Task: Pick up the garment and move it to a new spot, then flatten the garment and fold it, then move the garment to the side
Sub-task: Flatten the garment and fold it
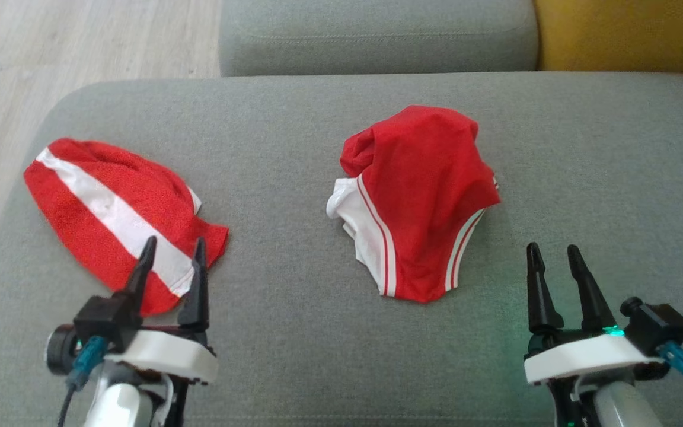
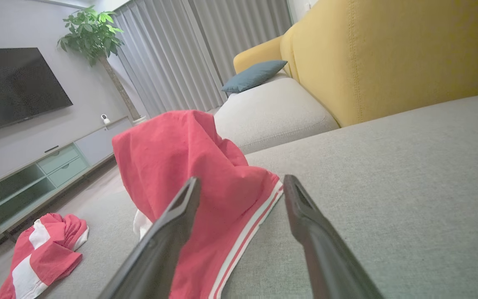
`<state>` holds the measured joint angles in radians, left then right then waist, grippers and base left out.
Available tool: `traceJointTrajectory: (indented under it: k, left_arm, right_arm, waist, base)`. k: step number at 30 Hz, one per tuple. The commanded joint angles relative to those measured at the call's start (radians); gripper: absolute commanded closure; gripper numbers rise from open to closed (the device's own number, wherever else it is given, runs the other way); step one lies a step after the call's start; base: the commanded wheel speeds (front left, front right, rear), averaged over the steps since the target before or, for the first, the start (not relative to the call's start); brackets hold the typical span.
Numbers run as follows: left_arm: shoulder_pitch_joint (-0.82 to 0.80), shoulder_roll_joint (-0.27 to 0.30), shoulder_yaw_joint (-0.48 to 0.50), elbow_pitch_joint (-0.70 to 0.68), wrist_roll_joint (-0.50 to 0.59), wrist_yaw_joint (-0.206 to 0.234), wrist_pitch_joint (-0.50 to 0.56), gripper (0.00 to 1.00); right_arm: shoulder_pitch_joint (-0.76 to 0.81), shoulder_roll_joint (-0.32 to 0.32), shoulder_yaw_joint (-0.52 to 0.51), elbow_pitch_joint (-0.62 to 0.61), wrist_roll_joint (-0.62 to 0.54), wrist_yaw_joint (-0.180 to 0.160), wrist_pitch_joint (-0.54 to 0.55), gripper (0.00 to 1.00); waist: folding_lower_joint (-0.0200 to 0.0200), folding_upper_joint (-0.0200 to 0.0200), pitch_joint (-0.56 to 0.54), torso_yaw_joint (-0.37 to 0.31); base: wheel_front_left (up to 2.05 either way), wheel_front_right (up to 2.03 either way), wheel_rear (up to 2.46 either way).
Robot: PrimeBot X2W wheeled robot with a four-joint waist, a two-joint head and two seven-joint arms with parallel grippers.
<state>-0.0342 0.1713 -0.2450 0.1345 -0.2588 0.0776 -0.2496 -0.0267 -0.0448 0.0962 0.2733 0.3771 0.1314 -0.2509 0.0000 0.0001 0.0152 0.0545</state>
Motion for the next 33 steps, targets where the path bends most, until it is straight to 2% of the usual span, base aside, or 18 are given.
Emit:
traceJointTrajectory:
  k: [1,6,14,29,30,31,33]
  left_arm:
    - [-0.055,-0.006,0.042,-0.024,0.017,-0.014,-0.012,0.0]
    - [-0.074,-0.031,0.051,-0.001,0.04,-0.049,-0.012,0.0]
    - [-0.103,-0.061,0.08,0.02,0.064,-0.09,-0.012,0.0]
    - [-0.144,-0.098,0.159,0.021,0.073,-0.129,-0.012,0.0]
    - [-0.146,-0.101,0.172,0.021,0.064,-0.129,-0.012,0.0]
    - [-0.149,-0.103,0.184,0.021,0.057,-0.13,-0.012,0.0]
    - [-0.156,-0.105,0.211,0.021,0.059,-0.136,-0.012,0.0]
  right_arm:
    - [-0.033,-0.005,0.031,-0.017,-0.008,-0.001,-0.011,0.0]
    - [-0.071,-0.005,0.068,0.06,-0.005,-0.001,-0.008,0.0]
    - [-0.179,-0.005,0.137,0.25,0.025,-0.001,0.092,0.0]
    - [-0.336,-0.005,0.163,0.511,0.018,-0.001,0.179,0.0]
    - [-0.342,-0.005,0.169,0.52,0.025,-0.001,0.179,0.68]
    - [-0.347,-0.005,0.177,0.526,0.028,-0.001,0.173,1.0]
    - [-0.359,-0.005,0.178,0.545,0.034,-0.001,0.147,1.0]
  waist:
    - [0.0,-0.0001,0.012,0.013]
    - [0.0,-0.0001,0.044,0.043]
    - [0.0,-0.0001,0.096,0.098]
    - [0.0,-0.0001,0.165,0.139]
    - [0.0,-0.0001,0.166,0.137]
    - [0.0,-0.0001,0.167,0.135]
    - [0.0,-0.0001,0.163,0.123]
  base:
    - [0.0,0.0,0.0]
    - [0.0,0.0,0.0]
    - [0.0,0.0,0.0]
    - [0.0,0.0,0.0]
    - [0.0,0.0,0.0]
    - [0.0,0.0,0.0]
    - [0.0,0.0,0.0]
